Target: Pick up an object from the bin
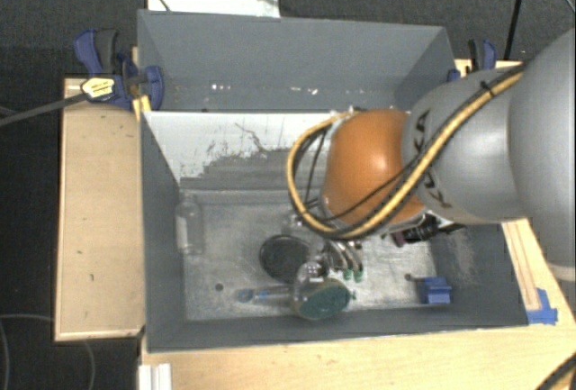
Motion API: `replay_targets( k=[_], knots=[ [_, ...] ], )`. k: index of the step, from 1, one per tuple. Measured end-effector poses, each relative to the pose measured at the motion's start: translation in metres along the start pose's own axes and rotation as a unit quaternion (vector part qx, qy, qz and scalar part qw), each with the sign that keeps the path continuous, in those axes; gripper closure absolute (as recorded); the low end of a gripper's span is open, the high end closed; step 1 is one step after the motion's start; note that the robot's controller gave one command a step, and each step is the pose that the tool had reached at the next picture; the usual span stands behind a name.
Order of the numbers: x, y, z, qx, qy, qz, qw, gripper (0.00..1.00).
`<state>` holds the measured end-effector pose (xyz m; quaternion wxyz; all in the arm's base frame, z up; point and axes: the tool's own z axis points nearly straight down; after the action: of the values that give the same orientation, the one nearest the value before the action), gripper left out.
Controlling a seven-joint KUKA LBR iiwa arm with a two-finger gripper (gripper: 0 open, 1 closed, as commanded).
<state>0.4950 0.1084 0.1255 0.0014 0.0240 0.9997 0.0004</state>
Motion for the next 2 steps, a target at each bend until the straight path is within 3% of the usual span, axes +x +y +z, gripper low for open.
replay_targets(
  k=[1, 2],
  knots=[
    [0.0083, -0.0056, 0.0406, -0.003, -0.0024, 0.023, 0.9997, 0.00],
    [0.0107, -0.0056, 0.0464, -0.002, 0.0015, 0.068, 0.9977, 0.00]
  ],
)
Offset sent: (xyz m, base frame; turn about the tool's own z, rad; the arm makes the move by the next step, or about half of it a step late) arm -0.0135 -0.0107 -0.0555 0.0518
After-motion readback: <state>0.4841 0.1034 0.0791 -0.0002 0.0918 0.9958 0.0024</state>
